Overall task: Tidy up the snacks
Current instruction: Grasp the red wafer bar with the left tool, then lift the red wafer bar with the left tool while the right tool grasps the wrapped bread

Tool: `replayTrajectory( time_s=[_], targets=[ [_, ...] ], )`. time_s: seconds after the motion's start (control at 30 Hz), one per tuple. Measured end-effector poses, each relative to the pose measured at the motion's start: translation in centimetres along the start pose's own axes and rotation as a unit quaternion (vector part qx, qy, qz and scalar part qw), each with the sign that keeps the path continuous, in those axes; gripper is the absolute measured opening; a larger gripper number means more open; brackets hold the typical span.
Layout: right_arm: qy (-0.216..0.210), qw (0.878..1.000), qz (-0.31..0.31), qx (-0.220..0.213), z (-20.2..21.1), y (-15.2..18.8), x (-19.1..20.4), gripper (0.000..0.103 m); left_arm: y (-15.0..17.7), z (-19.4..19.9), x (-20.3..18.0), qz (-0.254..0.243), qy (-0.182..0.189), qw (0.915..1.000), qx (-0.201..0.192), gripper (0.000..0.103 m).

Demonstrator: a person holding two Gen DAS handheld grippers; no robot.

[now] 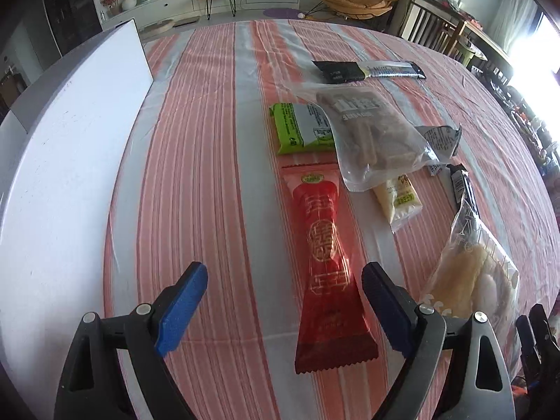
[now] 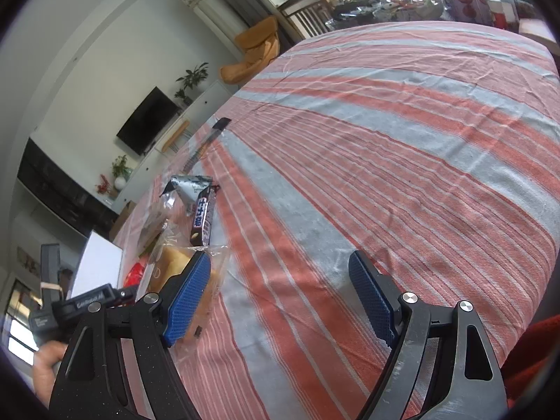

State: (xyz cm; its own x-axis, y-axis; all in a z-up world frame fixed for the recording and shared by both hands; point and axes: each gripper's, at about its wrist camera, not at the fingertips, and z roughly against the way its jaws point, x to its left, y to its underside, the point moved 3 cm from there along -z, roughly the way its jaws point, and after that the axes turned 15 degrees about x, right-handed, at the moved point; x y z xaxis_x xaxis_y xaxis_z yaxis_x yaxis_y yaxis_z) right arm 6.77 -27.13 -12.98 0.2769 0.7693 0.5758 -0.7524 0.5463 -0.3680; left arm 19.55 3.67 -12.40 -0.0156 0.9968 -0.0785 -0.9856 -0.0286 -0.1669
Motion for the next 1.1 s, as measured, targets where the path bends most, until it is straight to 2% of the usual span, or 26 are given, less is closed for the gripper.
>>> replayTrajectory(
  time_s=[0.1,0.17,0.23,0.33,0.37,0.43,0.47,0.5,0.57,0.83,1.1],
  targets=[
    [0.008,1.0,-0.002,-0.002,-0.1,0.0,0.2,0.084,-0.8,-0.1,0.0,-0.004,-0.001,0.9999,-0.009,0.09],
    [0.01,1.0,0.002,0.0,-0.1,0.0,0.2,0.084,-1.3,-1.0,-0.5,-0.012,-0.009,0.9999,0.002,0.09],
    [0.001,1.0,-0.001,0.001,0.0,-0.1,0.0,0.084,-1.6,-2.0,-1.2,-0.021,-0.011,0.9997,0.011,0.09],
    [-0.019,1.0,-0.009,0.002,0.2,-0.1,-0.5,0.084,-1.4,-2.2,-2.1,-0.045,-0.034,0.9984,-0.006,0.087],
    [-0.026,1.0,-0.012,0.003,0.3,-0.1,-0.7,0.084,-1.3,-2.1,-2.2,-0.048,-0.032,0.9983,-0.012,0.081],
    [-0.038,0.999,-0.018,0.002,0.4,-0.1,-0.9,0.084,-1.1,-1.7,-2.1,-0.052,-0.029,0.9978,-0.027,0.063],
    [-0.042,0.999,-0.022,0.002,0.4,-0.2,-1.0,0.084,-0.8,-1.3,-2.0,-0.058,-0.028,0.9973,-0.036,0.039],
    [-0.044,0.999,-0.025,0.001,0.4,-0.2,-1.0,0.084,-0.5,-1.1,-1.9,-0.065,-0.037,0.9963,-0.041,0.024],
    [-0.04,0.999,-0.027,0.0,0.4,-0.2,-1.0,0.084,0.2,-0.8,-1.4,-0.073,-0.029,0.9961,-0.04,0.018],
    [-0.047,0.998,-0.035,0.003,0.5,-0.2,-1.1,0.084,4.2,1.3,1.0,-0.034,0.029,0.9975,-0.056,0.015],
    [-0.048,0.998,-0.045,0.007,0.7,-0.1,-1.2,0.084,6.3,4.8,-1.0,-0.065,0.064,0.9928,-0.078,0.015]
  ],
)
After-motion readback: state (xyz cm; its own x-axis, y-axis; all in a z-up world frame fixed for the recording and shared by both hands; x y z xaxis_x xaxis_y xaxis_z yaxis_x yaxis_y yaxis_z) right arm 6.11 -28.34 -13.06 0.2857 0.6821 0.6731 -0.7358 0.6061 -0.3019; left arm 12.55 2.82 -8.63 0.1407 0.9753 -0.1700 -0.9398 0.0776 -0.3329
